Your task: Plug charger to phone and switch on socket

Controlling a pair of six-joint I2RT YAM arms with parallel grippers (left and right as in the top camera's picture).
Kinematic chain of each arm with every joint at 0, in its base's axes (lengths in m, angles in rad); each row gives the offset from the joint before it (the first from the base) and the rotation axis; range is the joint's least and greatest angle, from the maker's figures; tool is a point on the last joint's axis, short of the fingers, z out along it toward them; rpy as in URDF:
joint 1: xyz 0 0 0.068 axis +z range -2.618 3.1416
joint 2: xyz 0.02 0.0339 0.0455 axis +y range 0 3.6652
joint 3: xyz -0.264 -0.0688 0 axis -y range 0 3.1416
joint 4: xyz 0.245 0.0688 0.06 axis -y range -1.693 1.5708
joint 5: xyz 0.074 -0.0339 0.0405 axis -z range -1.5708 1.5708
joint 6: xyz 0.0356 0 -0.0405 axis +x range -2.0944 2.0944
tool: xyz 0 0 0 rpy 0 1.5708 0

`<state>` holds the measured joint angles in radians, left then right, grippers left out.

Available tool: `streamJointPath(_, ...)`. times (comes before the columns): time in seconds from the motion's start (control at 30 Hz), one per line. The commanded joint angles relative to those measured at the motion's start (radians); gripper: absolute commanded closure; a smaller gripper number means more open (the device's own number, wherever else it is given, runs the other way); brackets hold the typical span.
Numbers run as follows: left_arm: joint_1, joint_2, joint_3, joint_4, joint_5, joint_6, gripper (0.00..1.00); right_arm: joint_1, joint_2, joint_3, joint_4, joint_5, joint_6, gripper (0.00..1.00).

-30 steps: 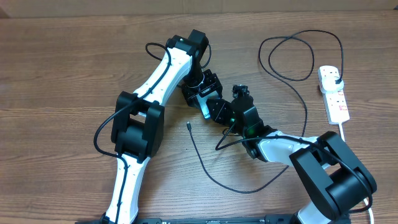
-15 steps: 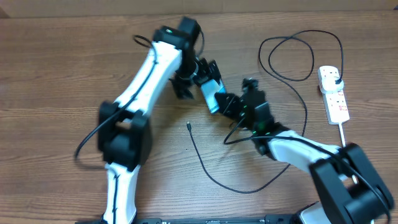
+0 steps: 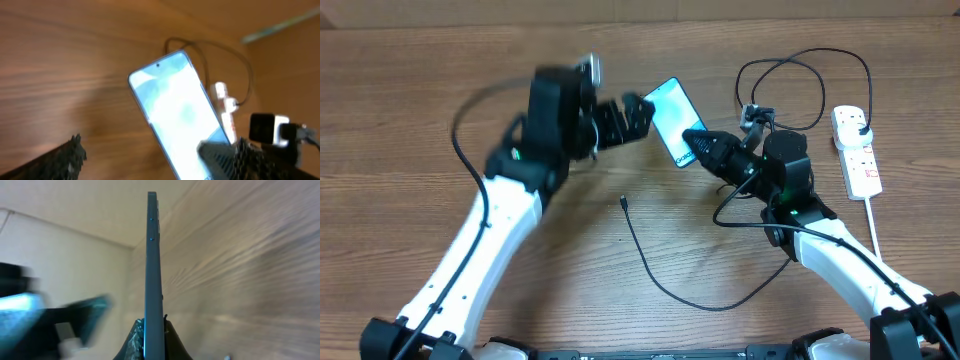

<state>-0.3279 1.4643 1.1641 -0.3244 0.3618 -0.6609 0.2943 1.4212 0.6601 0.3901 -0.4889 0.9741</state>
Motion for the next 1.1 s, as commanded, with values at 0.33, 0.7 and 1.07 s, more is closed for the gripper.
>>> streamJointPath(0.33,0.052,0.081,-0.519,0.971,0.276,-0.466,0.0,-0.003,-0.002,0.015,0.034,-0.131,0.179,0.96)
streamJointPath(0.7,0.027,0.27,-0.519,1.414,0.311,-0.708,0.01,0.079,0.13,0.015,0.239,-0.092,0.217,0.96)
streamJointPath(1.07,0.019,0.298,-0.519,1.572,0.31,-0.816,0.14,0.111,0.216,0.015,0.319,-0.062,0.249,0.96)
